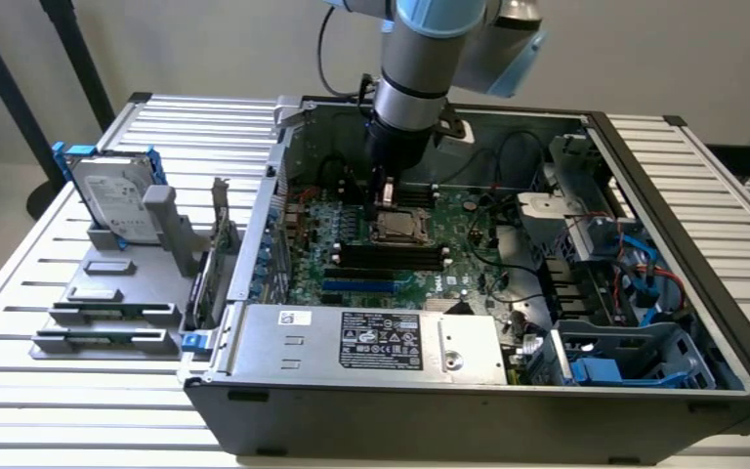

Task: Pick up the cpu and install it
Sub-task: 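Close the cpu cover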

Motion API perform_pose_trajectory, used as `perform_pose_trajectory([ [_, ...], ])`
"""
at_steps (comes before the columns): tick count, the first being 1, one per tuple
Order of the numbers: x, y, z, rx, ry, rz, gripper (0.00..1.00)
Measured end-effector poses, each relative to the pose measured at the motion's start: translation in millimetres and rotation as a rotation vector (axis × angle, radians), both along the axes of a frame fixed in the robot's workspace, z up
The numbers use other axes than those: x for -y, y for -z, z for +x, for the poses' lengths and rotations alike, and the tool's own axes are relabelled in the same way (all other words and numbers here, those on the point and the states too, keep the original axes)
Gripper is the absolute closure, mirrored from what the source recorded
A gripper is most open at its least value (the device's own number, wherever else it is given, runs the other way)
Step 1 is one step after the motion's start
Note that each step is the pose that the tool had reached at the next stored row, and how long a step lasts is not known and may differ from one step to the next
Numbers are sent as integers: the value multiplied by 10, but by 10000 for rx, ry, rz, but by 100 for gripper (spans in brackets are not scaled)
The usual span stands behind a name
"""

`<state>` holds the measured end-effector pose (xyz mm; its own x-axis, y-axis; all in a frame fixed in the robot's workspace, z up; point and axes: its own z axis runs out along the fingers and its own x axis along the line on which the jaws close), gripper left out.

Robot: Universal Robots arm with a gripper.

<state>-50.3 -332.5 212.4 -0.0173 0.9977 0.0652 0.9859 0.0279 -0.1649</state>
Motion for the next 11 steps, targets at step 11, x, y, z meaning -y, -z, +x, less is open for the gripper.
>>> perform_pose_trajectory([
  [11, 49, -150, -257, -29, 0, 302, 89],
])
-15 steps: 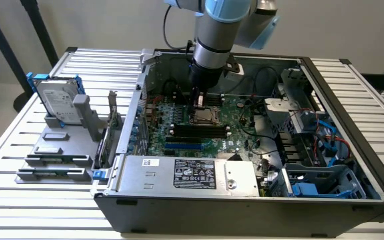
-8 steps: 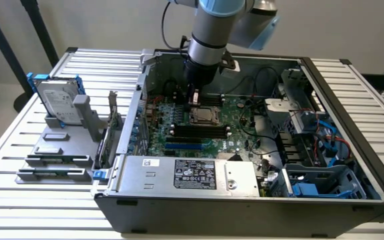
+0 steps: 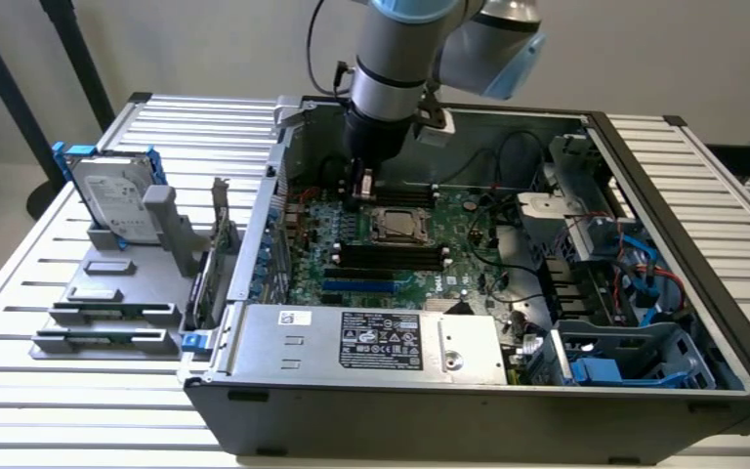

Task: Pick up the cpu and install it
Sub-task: 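Close the cpu cover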

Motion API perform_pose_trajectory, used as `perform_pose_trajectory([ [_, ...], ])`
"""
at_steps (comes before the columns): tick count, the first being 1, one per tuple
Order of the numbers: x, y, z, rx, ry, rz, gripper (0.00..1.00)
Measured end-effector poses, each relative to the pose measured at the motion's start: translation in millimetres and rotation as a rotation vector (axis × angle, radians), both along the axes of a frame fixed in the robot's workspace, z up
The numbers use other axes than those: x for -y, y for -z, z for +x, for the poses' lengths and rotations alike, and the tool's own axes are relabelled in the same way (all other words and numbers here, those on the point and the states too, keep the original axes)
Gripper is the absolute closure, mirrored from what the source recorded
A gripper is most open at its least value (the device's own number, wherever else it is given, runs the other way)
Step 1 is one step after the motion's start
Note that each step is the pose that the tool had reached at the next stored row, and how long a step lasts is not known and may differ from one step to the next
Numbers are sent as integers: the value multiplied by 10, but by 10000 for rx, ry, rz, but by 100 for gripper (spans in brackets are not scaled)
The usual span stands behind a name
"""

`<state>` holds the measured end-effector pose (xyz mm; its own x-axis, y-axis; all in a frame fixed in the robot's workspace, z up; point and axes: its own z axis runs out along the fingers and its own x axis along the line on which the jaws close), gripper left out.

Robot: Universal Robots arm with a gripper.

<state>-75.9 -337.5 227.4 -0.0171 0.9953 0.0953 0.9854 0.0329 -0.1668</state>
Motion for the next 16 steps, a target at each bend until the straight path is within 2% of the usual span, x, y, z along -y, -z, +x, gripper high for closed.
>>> perform_pose_trajectory([
  [2, 3, -22, -28, -15, 0, 99, 89],
  [5, 4, -44, -57, -35, 9, 294, 89],
  [6, 4, -49, -65, -39, 15, 334, 89],
  [12, 4, -64, -106, -54, 79, 503, 89],
  [16, 4, -79, -128, -68, 113, 643, 89],
])
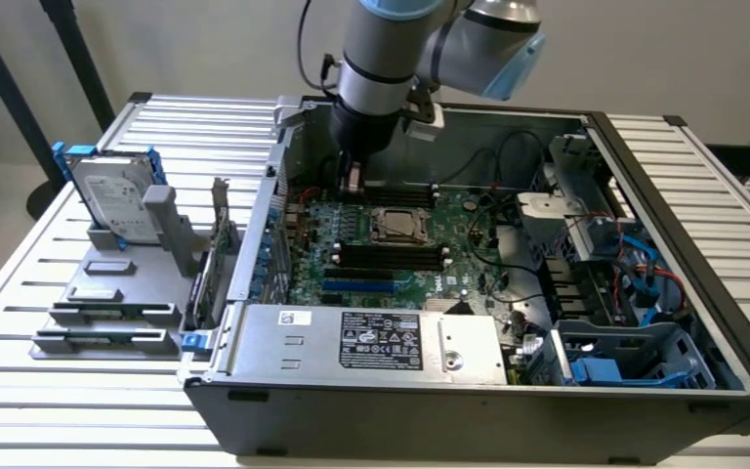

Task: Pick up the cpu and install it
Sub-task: 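Close the cpu cover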

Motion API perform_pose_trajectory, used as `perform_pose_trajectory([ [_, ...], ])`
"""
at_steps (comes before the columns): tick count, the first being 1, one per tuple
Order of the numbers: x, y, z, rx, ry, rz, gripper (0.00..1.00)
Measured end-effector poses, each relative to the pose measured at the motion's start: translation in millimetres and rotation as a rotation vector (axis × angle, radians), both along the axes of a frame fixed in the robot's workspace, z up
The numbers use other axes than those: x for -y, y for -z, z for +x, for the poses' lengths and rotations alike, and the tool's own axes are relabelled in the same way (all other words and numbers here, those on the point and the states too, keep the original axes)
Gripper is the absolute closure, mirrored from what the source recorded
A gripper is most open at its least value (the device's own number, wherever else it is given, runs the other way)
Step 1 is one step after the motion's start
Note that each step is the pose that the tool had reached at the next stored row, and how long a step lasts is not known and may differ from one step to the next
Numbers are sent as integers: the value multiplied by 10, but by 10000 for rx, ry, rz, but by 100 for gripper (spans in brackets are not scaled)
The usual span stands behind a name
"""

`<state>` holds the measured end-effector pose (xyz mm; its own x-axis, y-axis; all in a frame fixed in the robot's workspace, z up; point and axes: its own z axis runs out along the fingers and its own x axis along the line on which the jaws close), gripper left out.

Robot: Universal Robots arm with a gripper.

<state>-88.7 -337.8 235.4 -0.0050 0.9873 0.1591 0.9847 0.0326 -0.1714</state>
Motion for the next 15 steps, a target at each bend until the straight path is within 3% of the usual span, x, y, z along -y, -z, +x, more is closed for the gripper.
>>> perform_pose_trajectory([
  [4, 2, -29, -19, 0, 40, 96, 89],
  [15, 12, -112, -61, 0, 196, 192, 89],
])
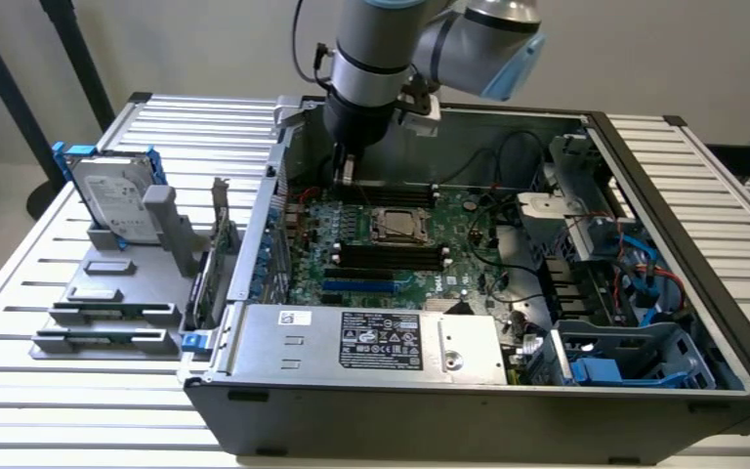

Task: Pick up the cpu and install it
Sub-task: 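Close the cpu cover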

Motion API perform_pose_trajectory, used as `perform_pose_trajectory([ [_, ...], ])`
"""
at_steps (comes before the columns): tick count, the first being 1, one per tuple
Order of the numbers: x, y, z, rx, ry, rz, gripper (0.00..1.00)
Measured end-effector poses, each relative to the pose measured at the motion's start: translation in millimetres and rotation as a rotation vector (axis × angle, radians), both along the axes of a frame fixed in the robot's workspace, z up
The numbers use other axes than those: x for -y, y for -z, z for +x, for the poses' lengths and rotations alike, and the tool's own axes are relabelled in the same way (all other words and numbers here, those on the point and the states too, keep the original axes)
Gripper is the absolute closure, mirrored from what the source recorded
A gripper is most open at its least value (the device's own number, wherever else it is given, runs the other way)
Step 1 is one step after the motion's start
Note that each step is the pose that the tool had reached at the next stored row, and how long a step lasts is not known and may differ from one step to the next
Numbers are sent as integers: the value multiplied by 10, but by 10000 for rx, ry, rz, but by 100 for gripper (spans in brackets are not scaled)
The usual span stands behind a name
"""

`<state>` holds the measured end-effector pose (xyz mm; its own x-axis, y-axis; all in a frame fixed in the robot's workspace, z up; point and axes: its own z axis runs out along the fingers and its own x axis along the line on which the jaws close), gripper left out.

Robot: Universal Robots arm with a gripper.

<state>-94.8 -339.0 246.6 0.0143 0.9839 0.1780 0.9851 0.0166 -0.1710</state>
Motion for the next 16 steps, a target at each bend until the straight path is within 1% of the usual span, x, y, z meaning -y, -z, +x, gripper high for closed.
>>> perform_pose_trajectory([
  [3, 2, -14, -3, -3, 126, 32, 89],
  [7, 1, -15, -14, -34, 386, 31, 89],
  [11, -10, -8, -78, -46, 505, 31, 89],
  [16, -11, -5, -90, -47, 1146, 32, 89],
])
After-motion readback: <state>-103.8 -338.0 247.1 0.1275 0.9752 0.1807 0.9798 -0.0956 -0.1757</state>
